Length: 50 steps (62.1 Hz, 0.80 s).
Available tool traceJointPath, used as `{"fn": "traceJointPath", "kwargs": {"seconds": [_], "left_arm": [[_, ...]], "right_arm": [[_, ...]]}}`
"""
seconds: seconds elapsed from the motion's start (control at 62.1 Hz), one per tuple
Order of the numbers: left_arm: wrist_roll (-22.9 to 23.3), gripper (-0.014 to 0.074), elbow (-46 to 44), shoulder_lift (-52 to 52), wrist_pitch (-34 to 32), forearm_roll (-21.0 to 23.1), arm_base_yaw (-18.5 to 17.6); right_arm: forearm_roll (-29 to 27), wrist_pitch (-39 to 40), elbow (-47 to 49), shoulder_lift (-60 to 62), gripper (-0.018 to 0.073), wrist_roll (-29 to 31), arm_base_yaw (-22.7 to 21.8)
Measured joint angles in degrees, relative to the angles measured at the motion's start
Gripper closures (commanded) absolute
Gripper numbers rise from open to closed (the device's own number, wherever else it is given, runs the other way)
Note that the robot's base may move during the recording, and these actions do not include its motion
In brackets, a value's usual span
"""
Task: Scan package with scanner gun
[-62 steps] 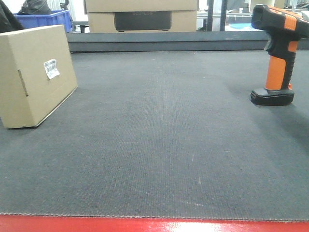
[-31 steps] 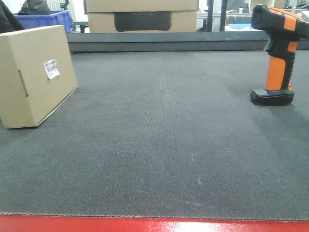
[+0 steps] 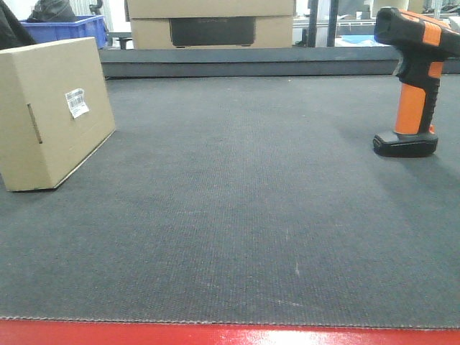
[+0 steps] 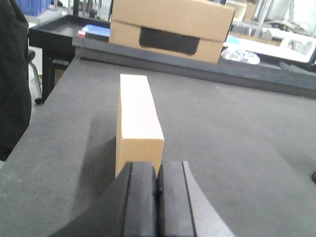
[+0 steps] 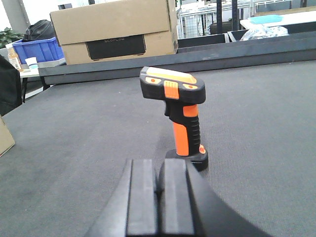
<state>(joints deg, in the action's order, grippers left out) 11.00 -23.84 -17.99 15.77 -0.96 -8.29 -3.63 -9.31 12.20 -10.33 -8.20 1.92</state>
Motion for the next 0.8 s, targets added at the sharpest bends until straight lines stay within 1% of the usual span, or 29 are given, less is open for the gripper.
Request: {"fn": "traceJointPath", "kwargs": {"seconds": [0.595, 0.66, 0.724, 0.805], "left_arm": [[0.1, 0.0707, 0.0, 0.0, 0.2, -0.1, 0.0], [0.1, 0.0707, 0.0, 0.0, 0.2, -0.1, 0.0], [0.1, 0.0707, 0.0, 0.0, 0.2, -0.1, 0.0], [0.1, 0.0707, 0.0, 0.0, 0.2, -0.1, 0.0]], "right_arm": [[0.0, -0.1, -0.6, 0.7, 0.0719, 0.0, -0.4], [0.0, 0.1, -1.8, 1.9, 0.0719, 2.1, -1.3], [0.0, 1.7, -3.6, 3.8, 0.0719, 6.3, -2.5], [0.0, 2.6, -5.8, 6.7, 0.0719, 8.6, -3.7]]}}
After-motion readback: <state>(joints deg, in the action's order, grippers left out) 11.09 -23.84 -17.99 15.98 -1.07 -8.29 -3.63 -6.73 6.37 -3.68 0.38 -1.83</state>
